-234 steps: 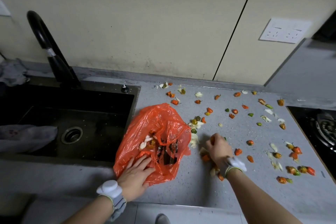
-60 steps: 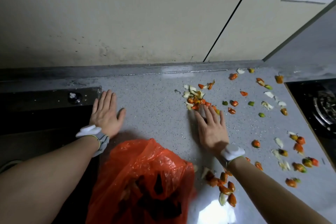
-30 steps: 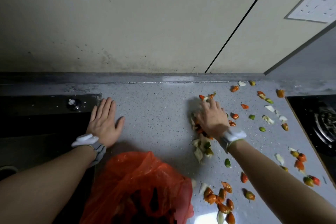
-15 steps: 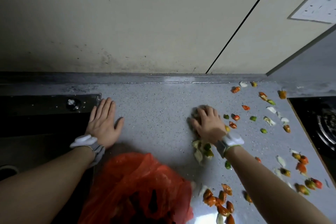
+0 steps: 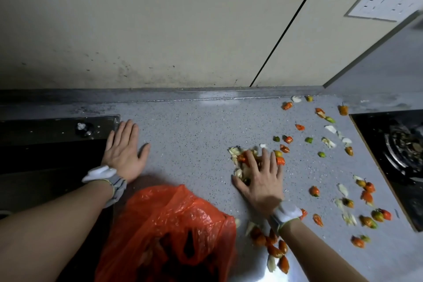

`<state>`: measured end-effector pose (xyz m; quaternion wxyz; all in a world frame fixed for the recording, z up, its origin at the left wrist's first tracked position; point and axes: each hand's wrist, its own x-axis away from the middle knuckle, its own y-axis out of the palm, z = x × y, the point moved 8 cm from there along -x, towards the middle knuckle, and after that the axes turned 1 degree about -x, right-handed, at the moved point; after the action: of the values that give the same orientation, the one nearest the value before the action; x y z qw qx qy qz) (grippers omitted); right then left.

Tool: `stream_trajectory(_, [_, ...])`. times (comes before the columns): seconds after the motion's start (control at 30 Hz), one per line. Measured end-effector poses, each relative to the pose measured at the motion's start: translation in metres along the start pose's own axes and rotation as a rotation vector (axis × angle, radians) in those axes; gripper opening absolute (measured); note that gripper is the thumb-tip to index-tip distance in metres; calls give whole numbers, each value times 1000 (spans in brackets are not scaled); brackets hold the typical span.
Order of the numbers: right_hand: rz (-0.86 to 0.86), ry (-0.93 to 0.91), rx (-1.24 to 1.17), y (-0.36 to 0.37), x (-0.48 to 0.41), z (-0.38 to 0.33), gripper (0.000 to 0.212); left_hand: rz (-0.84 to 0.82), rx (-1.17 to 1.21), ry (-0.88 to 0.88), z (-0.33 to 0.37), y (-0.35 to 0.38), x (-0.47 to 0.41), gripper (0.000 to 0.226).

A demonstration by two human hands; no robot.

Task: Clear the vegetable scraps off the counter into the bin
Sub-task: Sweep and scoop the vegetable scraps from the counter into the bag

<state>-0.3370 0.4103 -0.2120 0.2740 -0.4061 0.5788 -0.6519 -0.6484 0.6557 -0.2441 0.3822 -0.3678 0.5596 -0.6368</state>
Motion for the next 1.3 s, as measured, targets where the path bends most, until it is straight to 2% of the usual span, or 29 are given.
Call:
stream_trajectory(0.1, [29,19,-7,-5,-20,-3,86,-4,8,-1,0,0,0,77])
stream_trajectory(0.23, [61,-59,29,-11,-30,-18,72,-8,5,4,1,-1,1,77])
stream_trajectory(0.47, [-25,-59,-155,-20,-28,-21,55,-99,13,-20,1,1,1,78])
stream_trajectory(0.63, [-62,189,-607,-30,-29,6,44,-341,113,-16,11,-14,-3,69])
stream_trajectory(0.77, [-132,446,-1118,-32,-16,19,30,-309,224,68,38,-38,16,45])
stream_trajectory(0.87, [-176,619,-1519,-29,0,22,19,-328,421,44,56,-53,44,46])
stream_trajectory(1.0, [-307,772,-2048,-28,20,7,21,-244,560,74,77,-87,75,44])
stream_trajectory(1.07, [-350,716,-2174,-43,32,-8,12,-216,585,99,83,-105,92,48])
stream_trajectory(1.17, [-441,481,-2276,-69,54,-42,8,-308,574,195,92,-116,122,81])
stream_trajectory(1.23, [-495,343,-2292,-79,71,-64,9,-372,469,250,96,-115,141,100])
stream_trajectory(1.3, [-581,243,-2293,-81,91,-88,9,-362,311,284,94,-110,154,103])
